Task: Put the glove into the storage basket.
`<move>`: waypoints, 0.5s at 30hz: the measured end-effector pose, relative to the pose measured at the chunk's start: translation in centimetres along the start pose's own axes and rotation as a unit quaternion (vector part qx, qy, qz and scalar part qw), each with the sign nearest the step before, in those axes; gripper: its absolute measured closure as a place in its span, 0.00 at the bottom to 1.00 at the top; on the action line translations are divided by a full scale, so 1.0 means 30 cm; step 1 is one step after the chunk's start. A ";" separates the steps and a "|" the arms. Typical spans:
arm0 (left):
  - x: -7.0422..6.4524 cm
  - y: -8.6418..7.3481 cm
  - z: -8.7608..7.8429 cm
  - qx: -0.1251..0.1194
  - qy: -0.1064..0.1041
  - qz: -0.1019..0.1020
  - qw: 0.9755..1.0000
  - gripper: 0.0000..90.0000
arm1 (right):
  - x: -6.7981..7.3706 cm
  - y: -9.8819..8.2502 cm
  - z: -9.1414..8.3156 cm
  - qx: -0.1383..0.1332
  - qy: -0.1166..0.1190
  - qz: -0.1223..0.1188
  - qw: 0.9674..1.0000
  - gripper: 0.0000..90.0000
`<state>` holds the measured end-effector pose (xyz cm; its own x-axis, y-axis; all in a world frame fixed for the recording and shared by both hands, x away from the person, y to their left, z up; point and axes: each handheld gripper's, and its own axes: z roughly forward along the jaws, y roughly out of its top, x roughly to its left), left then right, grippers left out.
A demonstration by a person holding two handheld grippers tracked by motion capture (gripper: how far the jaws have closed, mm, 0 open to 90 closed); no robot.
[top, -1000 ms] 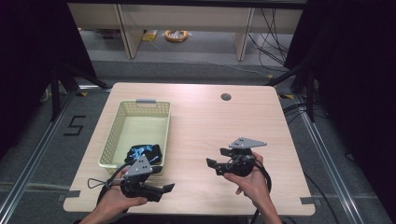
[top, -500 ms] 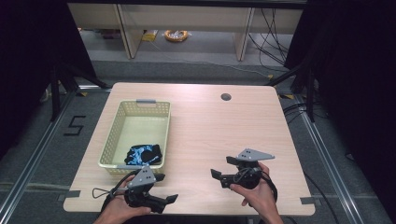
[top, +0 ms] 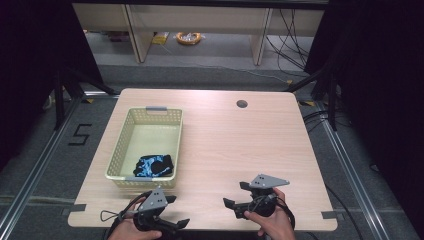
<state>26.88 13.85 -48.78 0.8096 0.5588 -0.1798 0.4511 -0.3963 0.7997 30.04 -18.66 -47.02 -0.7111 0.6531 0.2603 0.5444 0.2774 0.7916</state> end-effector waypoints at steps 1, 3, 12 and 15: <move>0.004 -0.003 0.000 0.005 -0.001 0.005 1.000 0.17 | 0.004 -0.006 -0.001 0.007 -0.002 0.003 1.000 0.18; 0.003 -0.013 0.004 0.008 0.000 0.004 1.000 0.17 | 0.005 -0.018 0.004 0.012 -0.002 0.000 1.000 0.18; 0.003 -0.056 0.025 0.044 0.016 0.026 0.999 0.17 | 0.019 -0.063 0.007 0.024 0.003 -0.005 1.000 0.19; 0.000 -0.063 0.035 0.044 0.016 0.025 0.999 0.17 | 0.023 -0.082 0.007 0.025 0.003 -0.009 1.000 0.19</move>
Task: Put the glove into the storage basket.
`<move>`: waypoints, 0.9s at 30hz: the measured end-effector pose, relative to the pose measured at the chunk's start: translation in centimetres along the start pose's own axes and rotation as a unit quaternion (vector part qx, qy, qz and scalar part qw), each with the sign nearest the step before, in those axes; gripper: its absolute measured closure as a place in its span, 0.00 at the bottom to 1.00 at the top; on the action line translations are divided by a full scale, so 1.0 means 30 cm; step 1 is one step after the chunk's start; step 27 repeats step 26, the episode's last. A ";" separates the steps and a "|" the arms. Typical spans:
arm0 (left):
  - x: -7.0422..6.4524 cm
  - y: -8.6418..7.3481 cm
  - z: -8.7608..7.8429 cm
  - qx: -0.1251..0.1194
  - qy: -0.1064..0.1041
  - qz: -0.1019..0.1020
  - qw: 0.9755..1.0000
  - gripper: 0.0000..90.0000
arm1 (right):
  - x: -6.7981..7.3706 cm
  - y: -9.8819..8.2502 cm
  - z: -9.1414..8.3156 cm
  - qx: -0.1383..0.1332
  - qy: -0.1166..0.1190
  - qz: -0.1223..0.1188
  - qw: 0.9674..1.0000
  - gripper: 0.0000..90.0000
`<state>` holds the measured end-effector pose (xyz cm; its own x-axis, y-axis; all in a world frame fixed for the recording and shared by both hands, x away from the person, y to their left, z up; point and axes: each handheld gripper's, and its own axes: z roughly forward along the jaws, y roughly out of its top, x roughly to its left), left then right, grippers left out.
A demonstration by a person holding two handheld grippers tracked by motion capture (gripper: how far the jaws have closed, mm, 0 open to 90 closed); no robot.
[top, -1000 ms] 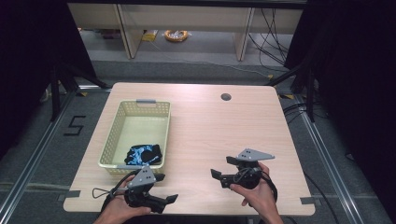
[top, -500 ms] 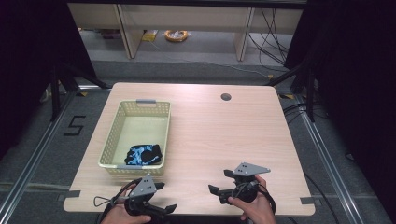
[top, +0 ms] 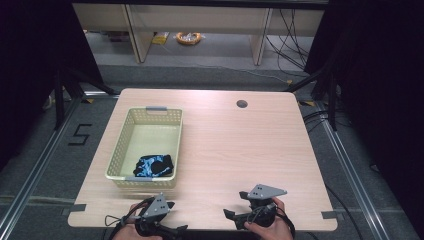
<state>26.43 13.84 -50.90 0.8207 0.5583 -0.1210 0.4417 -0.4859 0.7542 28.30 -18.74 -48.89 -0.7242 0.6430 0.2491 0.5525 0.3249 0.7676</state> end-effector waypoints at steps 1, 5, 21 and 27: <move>0.000 -0.003 0.003 0.004 0.006 -0.001 1.000 0.17 | 0.004 -0.005 -0.005 0.010 -0.002 -0.001 1.000 0.19; -0.003 -0.006 0.007 0.007 0.004 0.003 1.000 0.17 | 0.004 -0.026 -0.008 0.016 -0.016 -0.013 1.000 0.18; -0.001 -0.006 0.007 0.011 0.007 0.003 1.000 0.17 | 0.007 -0.049 -0.012 0.020 -0.024 -0.024 0.999 0.19; 0.005 -0.003 0.005 0.012 0.006 0.015 1.000 0.17 | 0.002 -0.048 -0.013 0.023 -0.022 -0.022 0.999 0.19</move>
